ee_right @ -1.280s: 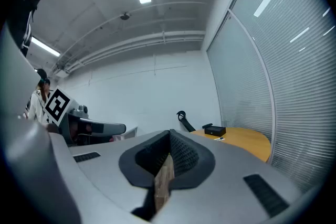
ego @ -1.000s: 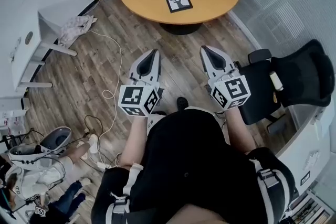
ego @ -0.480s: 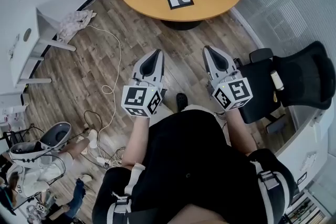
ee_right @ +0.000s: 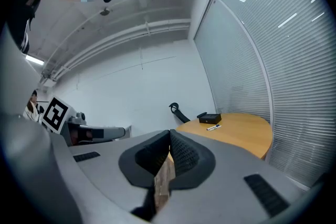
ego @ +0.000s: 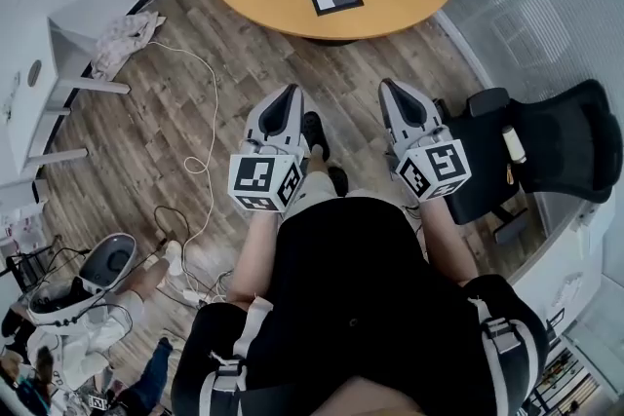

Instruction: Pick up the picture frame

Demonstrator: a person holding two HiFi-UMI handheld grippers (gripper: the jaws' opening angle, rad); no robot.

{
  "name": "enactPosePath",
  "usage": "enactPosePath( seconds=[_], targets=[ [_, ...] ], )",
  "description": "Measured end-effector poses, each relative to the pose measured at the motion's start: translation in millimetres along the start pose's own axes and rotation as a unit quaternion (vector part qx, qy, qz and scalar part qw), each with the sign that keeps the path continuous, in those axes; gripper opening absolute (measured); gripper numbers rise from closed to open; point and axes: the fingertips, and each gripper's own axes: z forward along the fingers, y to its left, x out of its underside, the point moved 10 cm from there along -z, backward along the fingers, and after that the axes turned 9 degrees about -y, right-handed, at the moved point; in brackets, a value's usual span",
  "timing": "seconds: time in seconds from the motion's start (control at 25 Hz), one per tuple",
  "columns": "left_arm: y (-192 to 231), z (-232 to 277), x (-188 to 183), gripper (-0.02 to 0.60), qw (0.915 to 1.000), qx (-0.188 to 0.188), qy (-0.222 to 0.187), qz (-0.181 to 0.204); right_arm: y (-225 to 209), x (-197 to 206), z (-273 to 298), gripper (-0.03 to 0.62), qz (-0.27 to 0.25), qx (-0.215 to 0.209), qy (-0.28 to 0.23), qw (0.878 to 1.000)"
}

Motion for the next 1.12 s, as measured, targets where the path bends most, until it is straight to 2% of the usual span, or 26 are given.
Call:
enactPosePath(
  seconds=[0.24,0.44,0.64,0.8,1.0,1.04,1.12],
  targets=[
    [61,71,-21,0.025,0.9998,0.021,0.001,0.004,-16,-22,96,0.017,-0.005,-0.004,-0.002,1.0],
    [107,129,-30,0.025,0.9984,0.051,0.025,-0.001,-24,-31,170,0.017,-0.009,0.007,-0.01,1.0],
    [131,173,-29,0.025,0.9965,0.074,0.038,-0.001,-39,-26,205,0.017,-0.01,0.022,-0.007,1.0],
    [140,199,-28,0.025,0.9951,0.084,0.05,-0.011,-55,-24,222,0.018,-0.012,0.035,0.018,0.999],
    [159,243,-21,0.026,0.9946,0.075,0.067,-0.025,-91,-13,258,0.018,-0.01,0.049,0.054,0.997],
    [161,251,-19,0.026,0.9947,0.072,0.068,-0.028,-99,-10,264,0.046,-0.007,0.049,0.062,0.997],
    [165,268,-13,0.026,0.9948,0.067,0.072,-0.029,-115,-3,276,0.057,-0.002,0.048,0.073,0.996]
  ],
)
